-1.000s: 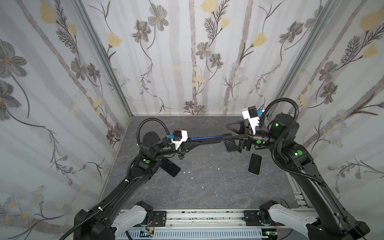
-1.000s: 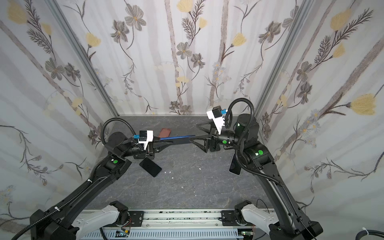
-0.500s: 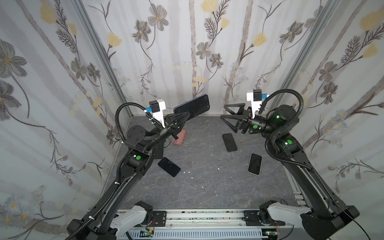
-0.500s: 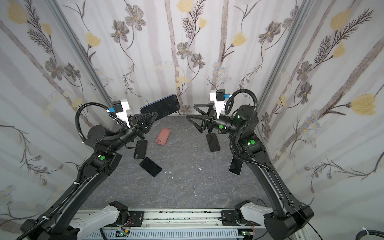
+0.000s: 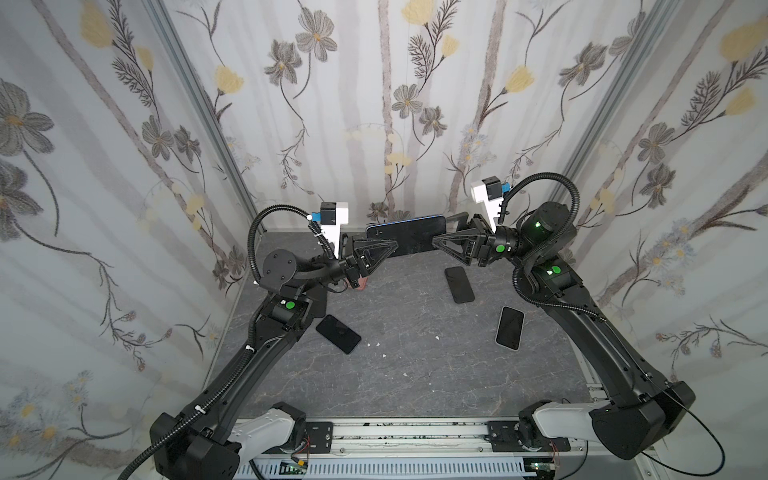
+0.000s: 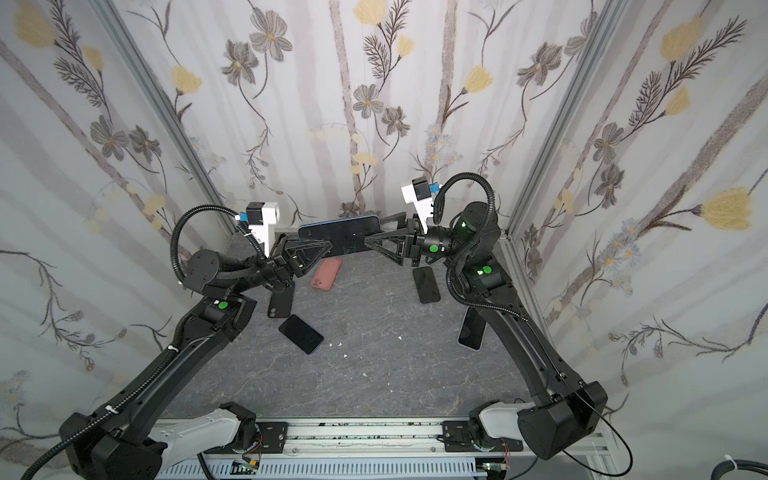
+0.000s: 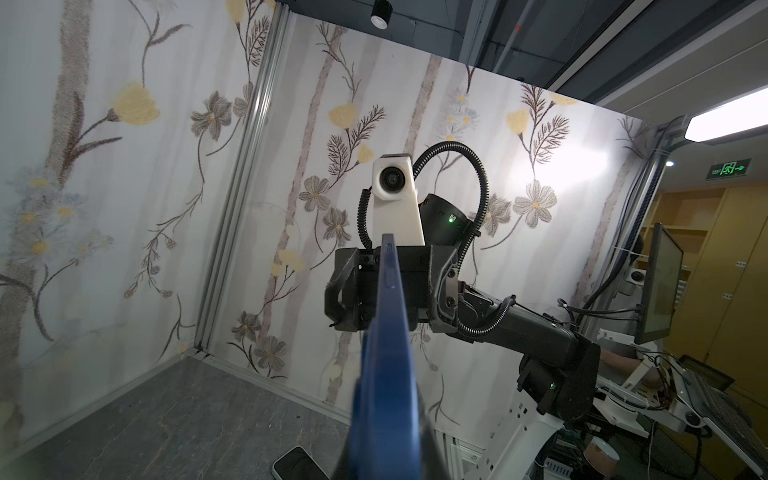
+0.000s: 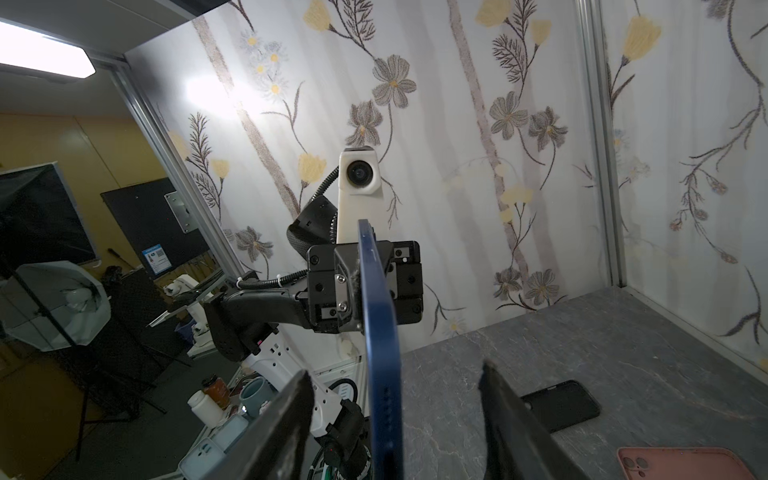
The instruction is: Put the phone into the phone case
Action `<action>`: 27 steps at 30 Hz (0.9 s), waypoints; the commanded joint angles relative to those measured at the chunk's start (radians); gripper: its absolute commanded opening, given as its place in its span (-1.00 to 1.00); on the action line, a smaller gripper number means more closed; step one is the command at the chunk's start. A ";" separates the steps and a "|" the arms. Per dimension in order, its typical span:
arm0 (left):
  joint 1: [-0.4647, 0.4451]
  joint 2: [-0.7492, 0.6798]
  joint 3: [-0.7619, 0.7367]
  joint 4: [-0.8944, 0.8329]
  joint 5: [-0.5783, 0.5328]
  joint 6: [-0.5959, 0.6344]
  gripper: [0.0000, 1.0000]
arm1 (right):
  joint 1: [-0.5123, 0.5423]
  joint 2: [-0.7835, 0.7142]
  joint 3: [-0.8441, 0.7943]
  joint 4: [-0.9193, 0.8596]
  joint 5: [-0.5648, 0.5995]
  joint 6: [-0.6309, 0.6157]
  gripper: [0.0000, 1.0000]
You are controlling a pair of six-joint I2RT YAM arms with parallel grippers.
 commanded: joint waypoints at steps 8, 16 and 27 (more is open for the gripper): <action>0.002 0.014 0.009 0.028 0.019 0.013 -1.00 | 0.011 0.012 0.000 0.055 -0.055 0.030 -0.95; 0.026 -0.007 -0.021 0.004 -0.134 0.048 -0.15 | -0.028 -0.003 -0.021 -0.015 0.041 0.004 -1.00; 0.154 -0.018 -0.004 -0.245 -0.598 0.083 0.46 | -0.102 -0.014 -0.060 -0.092 0.155 0.081 -1.00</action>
